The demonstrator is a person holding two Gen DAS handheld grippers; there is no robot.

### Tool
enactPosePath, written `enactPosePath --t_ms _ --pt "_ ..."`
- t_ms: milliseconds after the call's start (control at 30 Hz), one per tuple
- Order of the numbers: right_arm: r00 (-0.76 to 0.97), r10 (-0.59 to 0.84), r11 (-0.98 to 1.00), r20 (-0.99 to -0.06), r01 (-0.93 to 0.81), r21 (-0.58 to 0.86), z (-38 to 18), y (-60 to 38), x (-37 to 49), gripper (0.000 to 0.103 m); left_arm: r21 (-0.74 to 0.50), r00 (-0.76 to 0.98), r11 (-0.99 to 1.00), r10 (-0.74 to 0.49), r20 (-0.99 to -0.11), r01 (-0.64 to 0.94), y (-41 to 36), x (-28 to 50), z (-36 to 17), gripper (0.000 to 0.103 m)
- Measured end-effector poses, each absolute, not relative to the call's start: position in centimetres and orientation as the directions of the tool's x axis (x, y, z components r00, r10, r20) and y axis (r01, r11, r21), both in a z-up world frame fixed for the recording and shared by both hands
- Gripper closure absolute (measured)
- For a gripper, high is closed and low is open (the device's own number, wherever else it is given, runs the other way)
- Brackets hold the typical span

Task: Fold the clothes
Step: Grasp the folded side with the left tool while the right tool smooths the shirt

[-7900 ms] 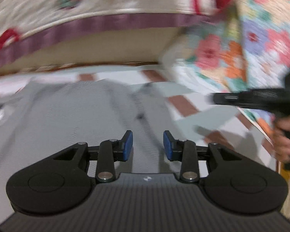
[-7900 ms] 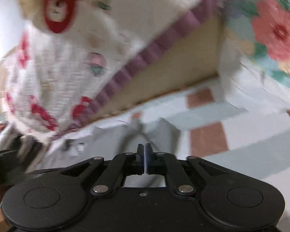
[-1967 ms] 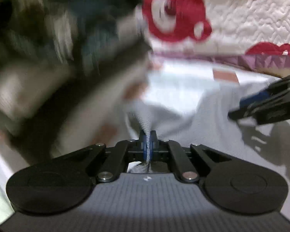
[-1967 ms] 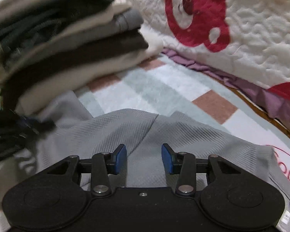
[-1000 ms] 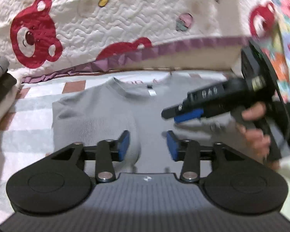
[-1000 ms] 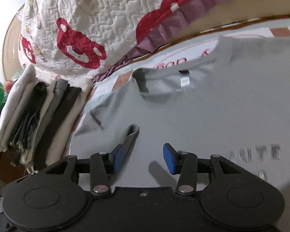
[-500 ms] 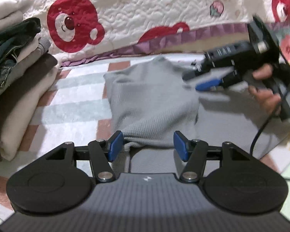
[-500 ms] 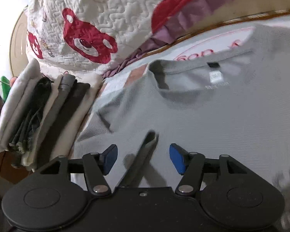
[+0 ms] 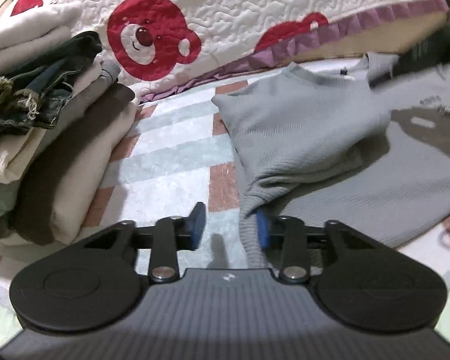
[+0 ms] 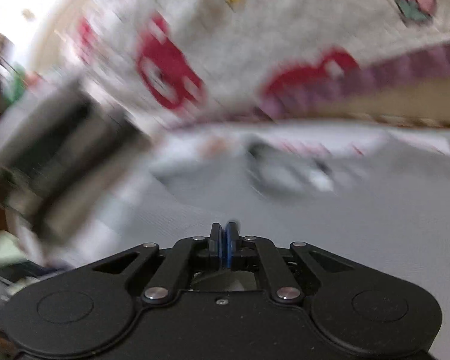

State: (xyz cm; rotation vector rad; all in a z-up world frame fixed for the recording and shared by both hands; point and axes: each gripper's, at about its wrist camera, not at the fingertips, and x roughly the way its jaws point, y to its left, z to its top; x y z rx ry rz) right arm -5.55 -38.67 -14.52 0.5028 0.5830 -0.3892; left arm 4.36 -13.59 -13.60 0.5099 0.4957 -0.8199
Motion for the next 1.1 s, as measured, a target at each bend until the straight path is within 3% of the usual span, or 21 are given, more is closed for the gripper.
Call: enactPosePath --t_ms 133,167,200,267,367,467,633,667,700,733,833,1033,1100 --pt "0.747 -0.239 0.803 -0.621 0.512 0.306 -13.2 -39.9 -5.1 0.093 0.254 0.595 0.566 -0.57 -0.567 0.784 -13.5 3.2 -13.4 0.077" --pt "0.766 -0.219 0.821 -0.605 0.479 0.309 -12.3 -40.0 -4.4 0.087 0.266 0.592 0.553 -0.572 -0.568 0.79 -13.5 3.0 -13.4 0.078" --pt "0.785 -0.186 0.837 -0.59 0.441 0.323 -11.5 -40.3 -3.6 0.073 0.277 0.588 0.539 -0.575 -0.569 0.795 -13.6 2.7 -13.5 0.08" --pt "0.828 -0.072 0.852 -0.556 0.341 0.398 -10.2 -41.1 -1.1 0.058 0.274 0.577 0.528 -0.582 -0.573 0.804 -13.7 2.6 -13.6 0.082" --pt "0.834 0.089 0.882 -0.545 0.188 0.432 -9.2 -40.6 4.8 0.054 0.267 0.577 0.533 -0.583 -0.572 0.803 -13.8 2.7 -13.8 0.094" --pt "0.762 0.197 0.908 -0.617 0.096 0.408 -10.2 -39.2 11.4 0.052 0.269 0.573 0.526 -0.587 -0.572 0.807 -13.9 2.6 -13.8 0.095" --pt "0.622 0.225 0.876 -0.751 0.209 0.435 -14.7 -38.7 17.8 0.051 0.276 0.559 0.504 -0.59 -0.582 0.819 -13.7 2.6 -14.0 0.095" --pt "0.62 0.196 0.892 -0.76 0.209 0.4 -15.0 -38.2 18.2 0.058 0.275 0.559 0.504 -0.589 -0.583 0.819 -13.6 2.6 -14.1 0.095" --pt "0.634 0.154 0.916 -0.757 0.197 0.351 -15.0 -37.8 18.6 0.095 0.275 0.559 0.504 -0.589 -0.584 0.819 -13.6 2.6 -14.1 0.096" --pt "0.652 0.138 0.923 -0.745 0.188 0.336 -14.9 -37.8 18.7 0.097 0.275 0.558 0.504 -0.588 -0.585 0.819 -13.5 2.6 -14.2 0.096" --pt "0.727 0.165 0.866 -0.666 0.216 0.451 -14.7 -40.1 18.4 0.097 0.274 0.558 0.504 -0.586 -0.588 0.819 -13.3 2.6 -14.3 0.098" --pt "0.801 0.096 0.858 -0.591 0.234 0.457 -14.9 -42.9 16.7 0.095 0.273 0.556 0.504 -0.582 -0.594 0.819 -12.8 2.7 -14.5 0.101" --pt "0.816 0.1 0.806 -0.569 0.269 0.527 -14.7 -44.0 15.0 0.065 0.273 0.555 0.504 -0.581 -0.596 0.819 -12.7 2.7 -14.6 0.1"
